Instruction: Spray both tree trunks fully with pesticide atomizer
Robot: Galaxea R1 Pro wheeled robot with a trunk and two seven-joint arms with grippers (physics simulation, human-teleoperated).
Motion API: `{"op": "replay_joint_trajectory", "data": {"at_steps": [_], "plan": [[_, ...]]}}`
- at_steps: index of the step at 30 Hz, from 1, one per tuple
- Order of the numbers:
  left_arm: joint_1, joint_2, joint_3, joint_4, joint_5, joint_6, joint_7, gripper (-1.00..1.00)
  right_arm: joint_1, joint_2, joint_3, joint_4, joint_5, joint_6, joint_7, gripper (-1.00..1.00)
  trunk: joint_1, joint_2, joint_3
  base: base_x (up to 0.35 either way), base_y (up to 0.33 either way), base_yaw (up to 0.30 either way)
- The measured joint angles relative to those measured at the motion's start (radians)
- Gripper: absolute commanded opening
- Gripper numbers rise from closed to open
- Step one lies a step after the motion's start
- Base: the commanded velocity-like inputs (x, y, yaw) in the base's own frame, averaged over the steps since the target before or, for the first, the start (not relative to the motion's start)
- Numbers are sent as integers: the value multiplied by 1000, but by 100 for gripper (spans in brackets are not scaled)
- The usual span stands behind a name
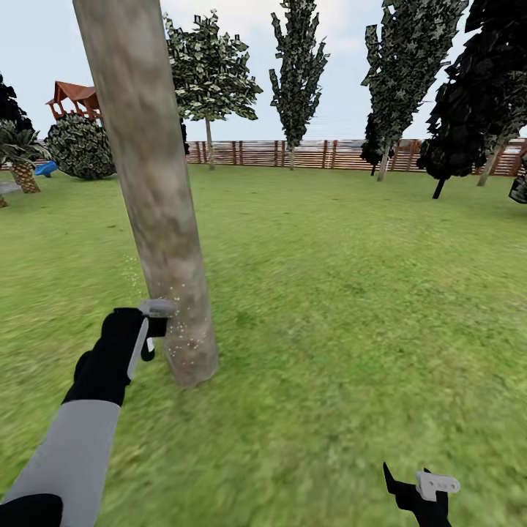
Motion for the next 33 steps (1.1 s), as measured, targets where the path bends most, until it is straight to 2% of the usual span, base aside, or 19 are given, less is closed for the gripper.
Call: {"op": "replay_joint_trajectory", "data": {"at_steps": [1,2,4,5,9,11,14,19,20,24,26,28,30,31,32,33], "plan": [[0,15,2,-2,0,0,0,-100,0,0,0,0,0,0,0,100,0,0,0,0,0,0],[0,19,2,-2,9,1,0,-100,0,0,0,0,0,0,0,100,0,0,0,0,0,0],[0,14,1,-6,14,1,-1,-100,0,0,0,0,0,0,0,100,0,0,0,0,0,0],[-2,7,-1,-16,16,2,-1,-100,0,0,0,0,0,0,0,100,0,0,0,0,0,0],[-17,-53,-7,-50,15,3,-1,-100,0,0,0,0,0,0,0,100,0,0,0,0,0,0],[-22,-67,-11,-52,12,6,-1,-100,0,0,0,0,1,0,0,100,0,0,0,0,0,0],[-24,-69,-19,-53,7,9,0,-100,0,0,0,0,1,0,0,100,0,0,0,0,0,0],[-10,-56,-24,-57,2,9,0,-100,0,0,0,0,1,0,0,100,0,0,0,0,0,0],[-3,-52,-24,-53,1,7,0,-100,0,0,0,0,1,0,0,100,0,0,0,0,0,0],[82,-47,-23,-41,7,-9,4,-100,0,0,0,1,1,1,0,100,0,0,0,0,0,0],[122,-50,-21,2,13,-20,7,-100,0,0,0,1,1,1,0,100,0,0,0,0,0,0],[135,-52,-19,63,13,-65,8,-100,0,0,0,2,1,1,0,100,0,0,0,0,0,0],[139,-53,-14,156,13,-156,10,-100,0,0,0,2,1,1,0,100,0,0,0,0,0,0],[141,-54,-8,248,10,-247,13,-100,0,0,0,2,1,1,0,100,0,0,0,0,0,0],[141,-56,-4,324,13,-306,25,-100,0,0,0,2,2,1,0,100,0,0,0,0,0,0],[141,-58,0,359,10,-340,42,-100,0,0,0,2,1,1,0,100,0,0,0,0,0,0]]}}
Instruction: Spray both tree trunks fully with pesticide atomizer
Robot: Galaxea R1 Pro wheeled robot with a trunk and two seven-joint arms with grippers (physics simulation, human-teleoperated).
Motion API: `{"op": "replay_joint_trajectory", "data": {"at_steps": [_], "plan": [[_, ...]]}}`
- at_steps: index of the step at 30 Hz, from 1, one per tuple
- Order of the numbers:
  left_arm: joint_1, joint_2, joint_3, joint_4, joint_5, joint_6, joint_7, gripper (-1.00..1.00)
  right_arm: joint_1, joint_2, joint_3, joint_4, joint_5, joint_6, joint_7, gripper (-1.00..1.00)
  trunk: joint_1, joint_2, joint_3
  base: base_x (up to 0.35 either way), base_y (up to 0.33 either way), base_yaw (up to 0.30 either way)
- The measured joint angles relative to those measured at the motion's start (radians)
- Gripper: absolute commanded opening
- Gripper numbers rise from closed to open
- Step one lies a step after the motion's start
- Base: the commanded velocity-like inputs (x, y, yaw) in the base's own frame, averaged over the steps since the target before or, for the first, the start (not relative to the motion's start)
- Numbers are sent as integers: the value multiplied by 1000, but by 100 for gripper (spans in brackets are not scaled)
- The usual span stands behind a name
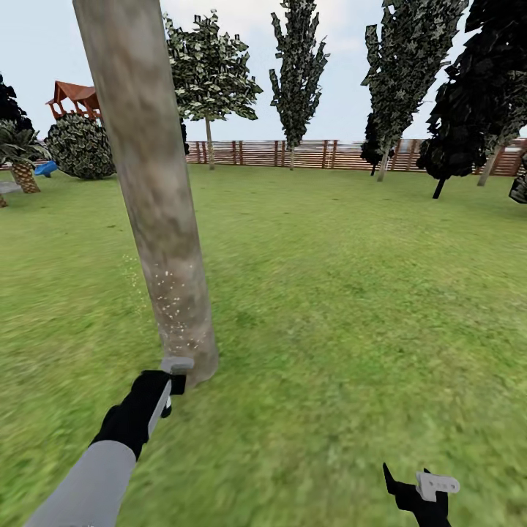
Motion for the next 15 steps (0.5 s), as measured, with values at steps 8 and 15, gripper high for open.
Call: {"op": "replay_joint_trajectory", "data": {"at_steps": [8,15], "plan": [[0,-4,77,212,74,-200,73,-100,0,0,1,-1,0,0,0,100,0,0,0,0,0,127],[26,1,81,230,67,-202,73,-100,0,0,2,-1,1,0,2,100,0,0,0,0,-160,5]]}}
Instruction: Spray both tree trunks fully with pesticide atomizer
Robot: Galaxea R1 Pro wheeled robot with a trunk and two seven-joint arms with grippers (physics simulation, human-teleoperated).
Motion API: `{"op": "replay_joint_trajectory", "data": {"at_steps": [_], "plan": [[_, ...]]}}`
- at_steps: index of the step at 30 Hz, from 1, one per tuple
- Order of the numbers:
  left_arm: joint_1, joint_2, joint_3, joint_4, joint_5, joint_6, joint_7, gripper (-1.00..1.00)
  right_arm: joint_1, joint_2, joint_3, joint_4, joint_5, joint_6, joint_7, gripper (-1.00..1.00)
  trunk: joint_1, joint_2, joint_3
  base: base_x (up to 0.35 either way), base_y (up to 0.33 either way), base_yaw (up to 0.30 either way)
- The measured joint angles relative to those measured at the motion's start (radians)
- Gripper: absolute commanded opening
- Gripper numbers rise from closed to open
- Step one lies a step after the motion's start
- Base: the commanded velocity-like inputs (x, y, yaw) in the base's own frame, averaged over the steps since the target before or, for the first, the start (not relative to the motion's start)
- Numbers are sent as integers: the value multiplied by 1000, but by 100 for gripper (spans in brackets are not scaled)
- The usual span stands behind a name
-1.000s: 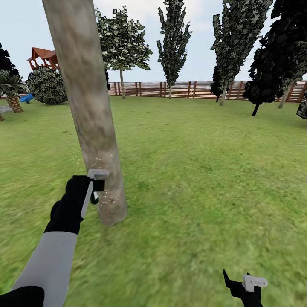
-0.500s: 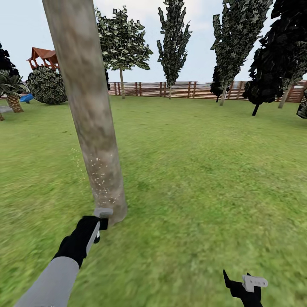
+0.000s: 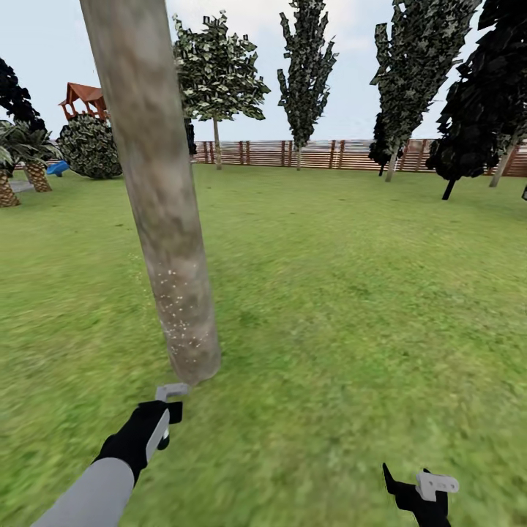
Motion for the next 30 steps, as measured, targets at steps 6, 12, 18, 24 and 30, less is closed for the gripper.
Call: {"op": "replay_joint_trajectory", "data": {"at_steps": [6,12,18,24,30], "plan": [[5,4,-1,1,-1,0,-1,-100,0,0,0,1,-1,0,0,100,0,0,0,0,-272,0],[5,5,-1,1,-1,0,-1,-100,0,0,0,0,-1,0,0,100,0,0,0,0,-273,0],[5,5,-2,1,-1,0,0,-100,0,0,0,0,-1,0,0,100,0,0,0,3,-273,0],[5,7,1,0,-1,0,0,-100,0,0,0,0,-1,0,0,100,0,0,0,167,-226,128],[5,17,2,0,-1,-1,0,-100,0,1,0,0,-1,0,0,100,0,0,0,242,-186,269]]}}
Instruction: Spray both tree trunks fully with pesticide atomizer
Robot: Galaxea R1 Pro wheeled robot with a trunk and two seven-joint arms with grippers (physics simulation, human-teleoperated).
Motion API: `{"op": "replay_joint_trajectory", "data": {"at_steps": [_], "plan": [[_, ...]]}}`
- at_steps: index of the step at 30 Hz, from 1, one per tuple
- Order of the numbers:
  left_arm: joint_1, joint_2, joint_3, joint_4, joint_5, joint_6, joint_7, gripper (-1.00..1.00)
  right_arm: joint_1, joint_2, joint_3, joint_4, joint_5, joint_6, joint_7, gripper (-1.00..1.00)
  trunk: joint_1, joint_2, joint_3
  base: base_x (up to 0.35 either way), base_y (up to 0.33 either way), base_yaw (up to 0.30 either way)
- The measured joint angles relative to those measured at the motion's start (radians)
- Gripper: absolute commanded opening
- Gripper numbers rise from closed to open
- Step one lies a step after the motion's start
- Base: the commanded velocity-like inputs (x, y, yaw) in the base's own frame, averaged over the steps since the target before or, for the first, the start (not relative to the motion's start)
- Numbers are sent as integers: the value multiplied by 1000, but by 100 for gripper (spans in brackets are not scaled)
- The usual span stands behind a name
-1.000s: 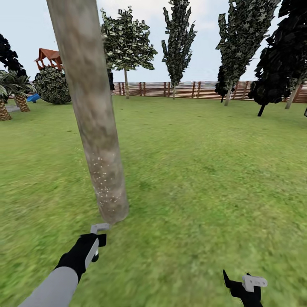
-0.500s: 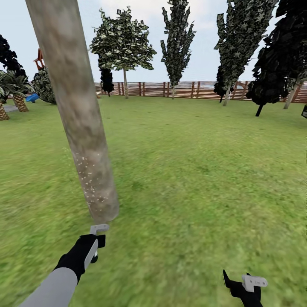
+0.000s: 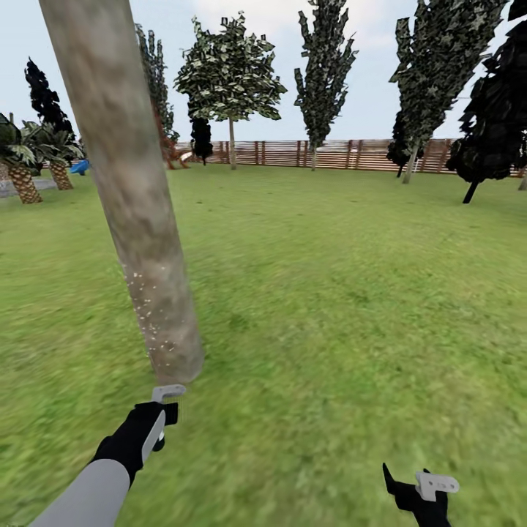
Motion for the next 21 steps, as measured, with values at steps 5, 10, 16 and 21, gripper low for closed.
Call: {"op": "replay_joint_trajectory", "data": {"at_steps": [5,10,16,21], "plan": [[0,2,0,0,3,0,0,-100,0,-1,0,1,0,0,0,100,0,0,0,130,-236,260],[0,2,0,0,3,0,0,-100,0,0,0,0,0,0,0,100,0,0,0,10,-271,52],[0,2,0,0,3,-1,0,-100,0,0,0,0,0,0,0,100,0,0,0,0,-273,29],[0,2,0,0,3,-1,0,-100,0,0,0,1,0,0,0,100,0,0,0,0,-273,229]]}}
